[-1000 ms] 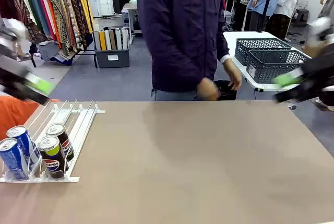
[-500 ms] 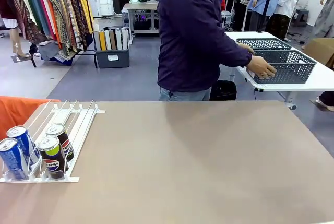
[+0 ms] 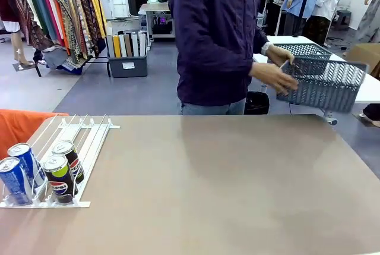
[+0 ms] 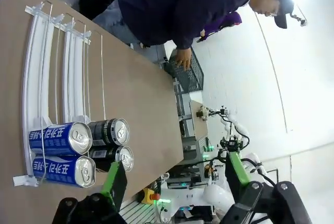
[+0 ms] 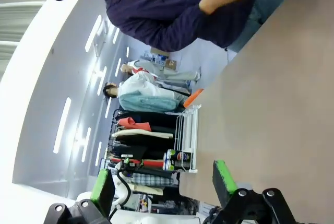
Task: Retrieve and store the cans from the dispenser.
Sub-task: Pick up one can from the Automatic Can Dispenser and place it in the middle of the table.
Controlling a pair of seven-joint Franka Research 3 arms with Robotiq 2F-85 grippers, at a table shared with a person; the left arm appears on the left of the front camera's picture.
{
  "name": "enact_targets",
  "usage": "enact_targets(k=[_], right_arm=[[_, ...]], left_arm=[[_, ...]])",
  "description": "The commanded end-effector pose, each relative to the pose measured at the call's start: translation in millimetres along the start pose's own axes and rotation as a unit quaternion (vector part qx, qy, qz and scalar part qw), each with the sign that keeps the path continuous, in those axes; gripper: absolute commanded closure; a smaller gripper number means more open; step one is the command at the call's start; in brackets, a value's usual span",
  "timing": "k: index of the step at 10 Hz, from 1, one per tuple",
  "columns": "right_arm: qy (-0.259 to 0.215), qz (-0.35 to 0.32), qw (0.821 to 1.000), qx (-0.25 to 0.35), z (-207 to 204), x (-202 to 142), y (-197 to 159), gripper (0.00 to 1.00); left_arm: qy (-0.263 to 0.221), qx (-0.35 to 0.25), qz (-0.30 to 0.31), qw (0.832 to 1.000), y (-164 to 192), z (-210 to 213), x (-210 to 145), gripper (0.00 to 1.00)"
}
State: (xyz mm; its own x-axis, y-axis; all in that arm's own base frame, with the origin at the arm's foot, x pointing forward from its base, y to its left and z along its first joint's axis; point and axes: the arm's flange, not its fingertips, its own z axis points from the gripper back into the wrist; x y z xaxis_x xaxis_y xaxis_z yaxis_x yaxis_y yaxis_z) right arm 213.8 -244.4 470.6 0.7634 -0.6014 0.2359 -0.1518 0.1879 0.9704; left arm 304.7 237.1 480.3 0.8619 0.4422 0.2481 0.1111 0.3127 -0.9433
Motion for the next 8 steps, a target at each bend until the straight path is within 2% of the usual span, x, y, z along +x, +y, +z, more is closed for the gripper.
enact_targets(k=[1,2,3,4,5,6,8], right_arm=[[-0.009,0.005,1.000,0.009,0.6,0.8,2.7,0.00],[-0.009,0.005,1.000,0.009,0.6,0.8,2.7,0.00],[-0.009,0.005,1.000,0.009,0.6,0.8,2.7,0.00],[-0.009,0.005,1.000,0.009,0.6,0.8,2.7,0.00],[-0.009,0.005,1.000,0.009,0.6,0.8,2.7,0.00],[-0.009,0.005,1.000,0.009,0.6,0.8,2.7,0.00],[-0.009,0.005,1.000,0.009,0.6,0.8,2.7,0.00]], left_arm=[[-0.002,-0.005,-0.003,1.000,2.2,4.7,-0.3,0.00],[0.000,0.000,0.000,1.000,0.0,0.0,0.0,0.00],[0.054,0.033,-0.032,0.997,-13.1,0.9,-4.3,0.00],[0.091,0.038,-0.038,0.994,-35.4,-4.3,-15.4,0.00],[0.139,0.090,-0.076,0.983,-70.3,-18.6,-31.6,0.00],[0.186,0.143,-0.121,0.965,-100.2,-37.5,-44.0,0.00],[0.260,0.276,-0.181,0.908,-137.2,-96.0,-65.8,0.00]])
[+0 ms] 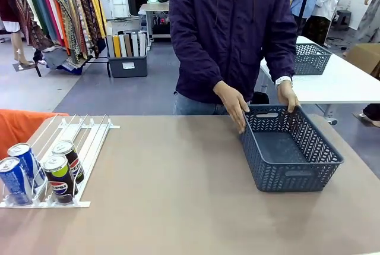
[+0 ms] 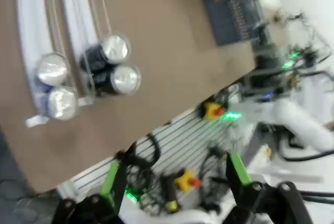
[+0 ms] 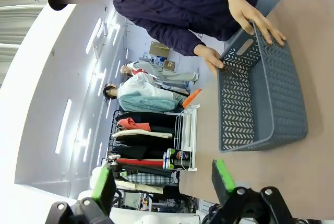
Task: Retrieve and store the cans from the dispenser.
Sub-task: Pick up one can from the Automatic Can Dispenser and place it in the middle of the table.
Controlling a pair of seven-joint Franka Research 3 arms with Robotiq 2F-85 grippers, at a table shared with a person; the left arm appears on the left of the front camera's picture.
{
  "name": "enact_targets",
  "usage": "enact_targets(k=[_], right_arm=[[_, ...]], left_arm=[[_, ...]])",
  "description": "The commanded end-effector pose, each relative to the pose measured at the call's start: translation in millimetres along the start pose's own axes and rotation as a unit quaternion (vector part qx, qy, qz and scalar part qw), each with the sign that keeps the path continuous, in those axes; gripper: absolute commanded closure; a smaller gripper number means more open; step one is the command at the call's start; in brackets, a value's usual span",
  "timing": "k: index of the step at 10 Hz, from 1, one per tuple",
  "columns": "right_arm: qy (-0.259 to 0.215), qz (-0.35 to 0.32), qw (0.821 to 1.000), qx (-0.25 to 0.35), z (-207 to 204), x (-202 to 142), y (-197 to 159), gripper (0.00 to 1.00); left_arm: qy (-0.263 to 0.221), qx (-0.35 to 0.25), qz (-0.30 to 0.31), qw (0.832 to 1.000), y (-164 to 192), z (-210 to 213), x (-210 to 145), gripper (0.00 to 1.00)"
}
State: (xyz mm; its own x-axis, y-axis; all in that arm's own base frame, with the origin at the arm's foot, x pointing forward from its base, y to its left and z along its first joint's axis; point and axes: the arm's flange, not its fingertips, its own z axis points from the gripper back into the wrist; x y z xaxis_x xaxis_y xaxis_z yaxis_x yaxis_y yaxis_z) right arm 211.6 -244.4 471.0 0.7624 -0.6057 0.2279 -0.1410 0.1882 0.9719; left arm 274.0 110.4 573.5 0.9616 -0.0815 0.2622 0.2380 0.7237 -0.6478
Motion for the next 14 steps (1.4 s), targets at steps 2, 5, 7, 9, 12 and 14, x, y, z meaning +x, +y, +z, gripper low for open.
enact_targets(k=[2,5,7,9,12,14], right_arm=[[-0.008,0.009,1.000,0.013,-0.8,2.3,2.0,0.00],[-0.008,0.009,1.000,0.013,-0.8,2.3,2.0,0.00],[-0.008,0.009,1.000,0.013,-0.8,2.3,2.0,0.00],[-0.008,0.009,1.000,0.013,-0.8,2.3,2.0,0.00],[-0.008,0.009,1.000,0.013,-0.8,2.3,2.0,0.00],[-0.008,0.009,1.000,0.013,-0.8,2.3,2.0,0.00]], left_arm=[[0.097,0.189,-0.078,0.974,-58.2,-81.3,25.0,0.00],[0.142,0.266,-0.087,0.950,-86.7,-148.7,31.7,0.00],[0.138,0.222,-0.105,0.960,-93.1,-120.1,24.9,0.00],[0.138,0.222,-0.105,0.960,-93.1,-120.1,24.9,0.00],[0.124,0.268,-0.039,0.955,-78.7,-159.0,32.8,0.00],[0.091,0.295,0.015,0.951,-64.9,-182.9,35.9,0.00]])
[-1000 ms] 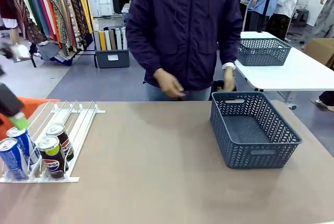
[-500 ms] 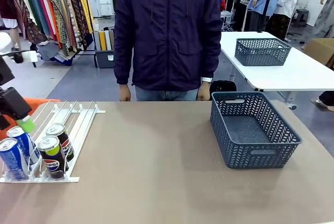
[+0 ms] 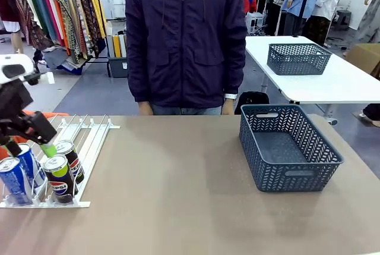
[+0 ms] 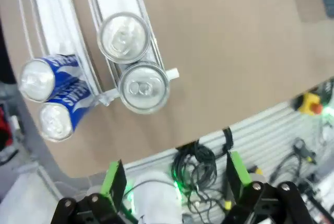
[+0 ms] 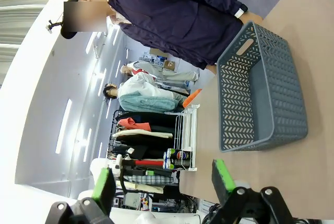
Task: Retrieve and store the cans from the dispenser.
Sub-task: Pick up one can from the Automatic Can Dispenser and place it in the middle of the table.
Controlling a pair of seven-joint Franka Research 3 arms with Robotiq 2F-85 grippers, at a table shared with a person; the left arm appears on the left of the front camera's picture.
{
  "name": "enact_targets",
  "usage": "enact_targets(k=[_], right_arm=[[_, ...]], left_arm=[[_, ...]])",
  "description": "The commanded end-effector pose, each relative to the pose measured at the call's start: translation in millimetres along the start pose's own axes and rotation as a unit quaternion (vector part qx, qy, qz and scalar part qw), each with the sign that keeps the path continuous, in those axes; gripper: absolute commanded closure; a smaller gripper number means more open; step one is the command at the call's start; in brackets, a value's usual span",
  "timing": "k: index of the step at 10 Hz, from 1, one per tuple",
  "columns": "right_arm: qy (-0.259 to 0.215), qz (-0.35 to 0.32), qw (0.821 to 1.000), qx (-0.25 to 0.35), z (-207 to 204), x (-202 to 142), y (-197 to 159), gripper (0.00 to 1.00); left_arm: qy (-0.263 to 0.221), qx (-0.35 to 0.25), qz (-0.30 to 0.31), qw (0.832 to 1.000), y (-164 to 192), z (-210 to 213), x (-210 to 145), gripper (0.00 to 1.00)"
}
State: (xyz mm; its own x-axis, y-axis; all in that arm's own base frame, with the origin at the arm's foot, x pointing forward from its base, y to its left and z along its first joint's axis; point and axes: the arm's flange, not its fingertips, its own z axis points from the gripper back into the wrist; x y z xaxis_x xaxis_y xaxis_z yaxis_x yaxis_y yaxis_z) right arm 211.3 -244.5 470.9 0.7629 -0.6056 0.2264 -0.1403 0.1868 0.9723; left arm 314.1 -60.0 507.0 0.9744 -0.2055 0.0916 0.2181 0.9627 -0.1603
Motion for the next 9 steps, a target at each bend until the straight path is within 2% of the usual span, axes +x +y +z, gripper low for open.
enact_targets(k=[1,3,9], right_arm=[[-0.008,0.010,1.000,0.013,-1.0,2.6,2.1,0.00],[-0.008,0.010,1.000,0.013,-1.0,2.6,2.1,0.00],[-0.008,0.010,1.000,0.013,-1.0,2.6,2.1,0.00]], left_arm=[[-0.008,0.025,0.052,0.998,-1.4,-27.3,10.0,0.00],[0.019,0.021,0.055,0.998,4.1,-54.2,17.9,0.00],[-0.010,0.083,0.086,0.993,12.7,-103.3,32.0,0.00]])
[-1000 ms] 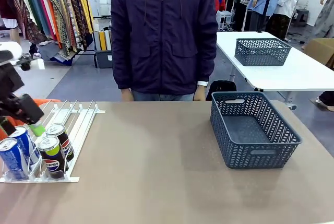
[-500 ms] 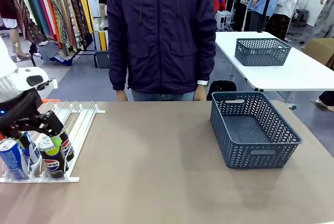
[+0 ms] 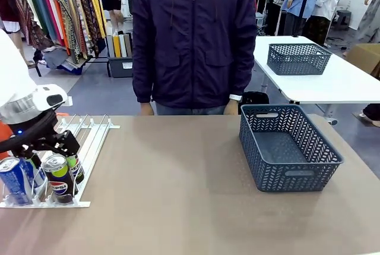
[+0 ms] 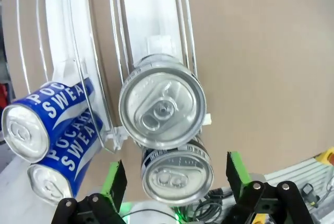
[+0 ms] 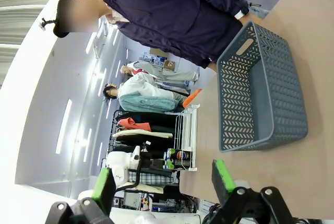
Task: Retrieve and store the cans from the dispenser.
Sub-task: Pick up one can from the Automatic Can Dispenser and place it in the middle of the table.
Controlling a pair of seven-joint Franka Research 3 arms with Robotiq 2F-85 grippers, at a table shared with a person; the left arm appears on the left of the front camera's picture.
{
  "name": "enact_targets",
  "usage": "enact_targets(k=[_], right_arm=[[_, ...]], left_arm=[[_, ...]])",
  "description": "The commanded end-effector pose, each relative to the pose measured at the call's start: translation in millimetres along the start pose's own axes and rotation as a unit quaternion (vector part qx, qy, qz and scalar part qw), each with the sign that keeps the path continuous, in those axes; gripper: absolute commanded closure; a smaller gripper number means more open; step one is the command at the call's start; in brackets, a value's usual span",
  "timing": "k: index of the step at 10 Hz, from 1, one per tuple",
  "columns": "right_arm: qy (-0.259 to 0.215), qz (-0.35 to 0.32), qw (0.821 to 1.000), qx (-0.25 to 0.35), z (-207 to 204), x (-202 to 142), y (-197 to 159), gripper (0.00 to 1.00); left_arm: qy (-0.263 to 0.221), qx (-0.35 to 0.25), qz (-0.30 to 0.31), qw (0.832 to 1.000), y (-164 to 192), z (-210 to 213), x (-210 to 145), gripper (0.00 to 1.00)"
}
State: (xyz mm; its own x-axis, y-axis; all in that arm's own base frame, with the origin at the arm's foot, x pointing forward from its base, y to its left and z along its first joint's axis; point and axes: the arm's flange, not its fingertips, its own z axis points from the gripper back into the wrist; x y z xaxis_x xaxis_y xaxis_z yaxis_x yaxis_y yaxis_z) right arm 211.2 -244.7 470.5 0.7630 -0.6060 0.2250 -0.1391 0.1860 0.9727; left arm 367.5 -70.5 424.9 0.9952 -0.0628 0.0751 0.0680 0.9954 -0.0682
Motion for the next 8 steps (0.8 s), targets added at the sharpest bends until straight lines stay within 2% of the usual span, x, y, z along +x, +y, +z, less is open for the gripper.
enact_targets(k=[1,8], right_arm=[[-0.008,0.011,1.000,0.013,-1.2,2.6,2.5,0.00],[-0.008,0.011,1.000,0.013,-1.2,2.6,2.5,0.00]], left_arm=[[-0.010,0.035,0.014,0.999,-3.0,-22.4,-15.4,0.00],[0.006,0.034,0.019,0.999,-5.4,-26.4,-13.8,0.00]])
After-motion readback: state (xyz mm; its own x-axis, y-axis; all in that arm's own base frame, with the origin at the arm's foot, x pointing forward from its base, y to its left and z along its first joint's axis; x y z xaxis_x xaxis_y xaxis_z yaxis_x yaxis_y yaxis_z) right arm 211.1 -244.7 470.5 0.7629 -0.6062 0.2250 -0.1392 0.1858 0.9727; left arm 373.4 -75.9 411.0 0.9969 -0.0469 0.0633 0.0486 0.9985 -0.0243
